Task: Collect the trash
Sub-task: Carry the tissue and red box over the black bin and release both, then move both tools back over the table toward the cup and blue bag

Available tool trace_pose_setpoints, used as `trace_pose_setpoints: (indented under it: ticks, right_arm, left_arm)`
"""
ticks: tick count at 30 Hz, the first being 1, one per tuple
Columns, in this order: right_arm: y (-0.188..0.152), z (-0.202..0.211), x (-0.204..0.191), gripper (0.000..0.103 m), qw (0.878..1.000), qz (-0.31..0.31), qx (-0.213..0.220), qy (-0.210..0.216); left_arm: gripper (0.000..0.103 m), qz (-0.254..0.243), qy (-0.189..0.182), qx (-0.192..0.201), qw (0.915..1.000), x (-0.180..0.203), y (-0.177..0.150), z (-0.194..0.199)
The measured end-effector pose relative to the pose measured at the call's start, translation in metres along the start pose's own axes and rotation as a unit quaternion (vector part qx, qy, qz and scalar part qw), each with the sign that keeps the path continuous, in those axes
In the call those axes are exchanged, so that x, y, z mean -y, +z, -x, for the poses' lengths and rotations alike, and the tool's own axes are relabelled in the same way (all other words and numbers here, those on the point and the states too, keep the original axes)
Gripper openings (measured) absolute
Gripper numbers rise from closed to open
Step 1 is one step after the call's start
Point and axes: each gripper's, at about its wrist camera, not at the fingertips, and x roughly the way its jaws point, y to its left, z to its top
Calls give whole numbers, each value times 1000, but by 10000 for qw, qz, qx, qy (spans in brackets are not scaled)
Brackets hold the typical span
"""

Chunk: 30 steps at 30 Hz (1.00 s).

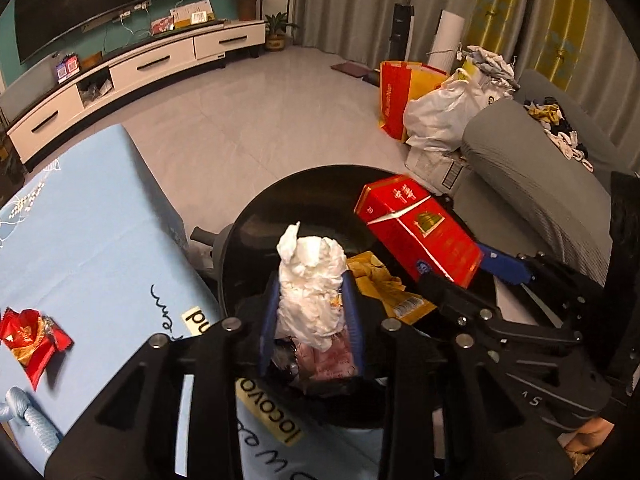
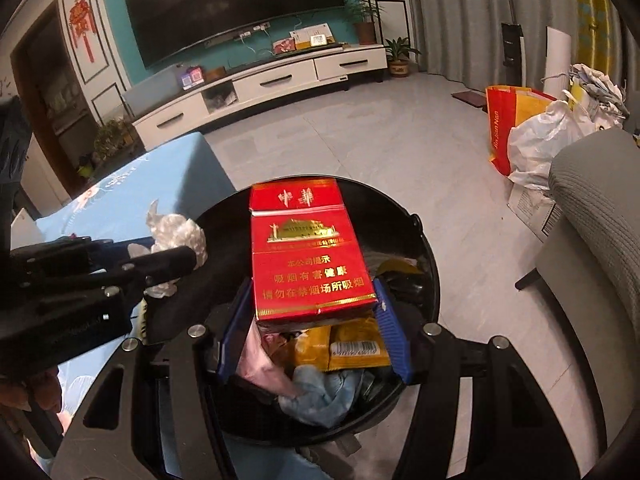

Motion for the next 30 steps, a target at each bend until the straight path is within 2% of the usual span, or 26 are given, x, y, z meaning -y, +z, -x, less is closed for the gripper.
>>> trace_pose_setpoints:
  ticks: [3, 5, 7, 12, 15, 24, 30]
  right_arm:
    - [2, -1, 6, 73, 9999, -111, 65, -88]
    - [2, 3, 9, 73, 9997, -172, 141, -60]
    - [1, 8, 12, 73, 9996, -211, 194, -45]
    - [-9, 23, 20, 73, 9992, -319, 222, 34]
    - [-18, 36, 22, 80, 9988, -414, 239, 111]
    - [-29, 67, -4, 80, 9987, -268, 176, 385]
    - [-33, 78, -55, 80, 9966, 202, 18, 795]
  left_arm:
    - [55, 59, 55, 21, 10000, -3, 0, -4]
    - [62, 146, 52, 30, 9999, -7, -1, -4]
    - [62, 198, 51, 70, 9998, -10, -3, 0]
    - [76, 313, 166, 173, 9992, -17, -14, 18]
    - [83, 445, 218, 235, 9985, -22, -27, 36]
    - [92, 834, 727, 314, 9934, -55, -88, 103]
    - [93, 1567, 1097, 405, 9807, -100, -140, 158]
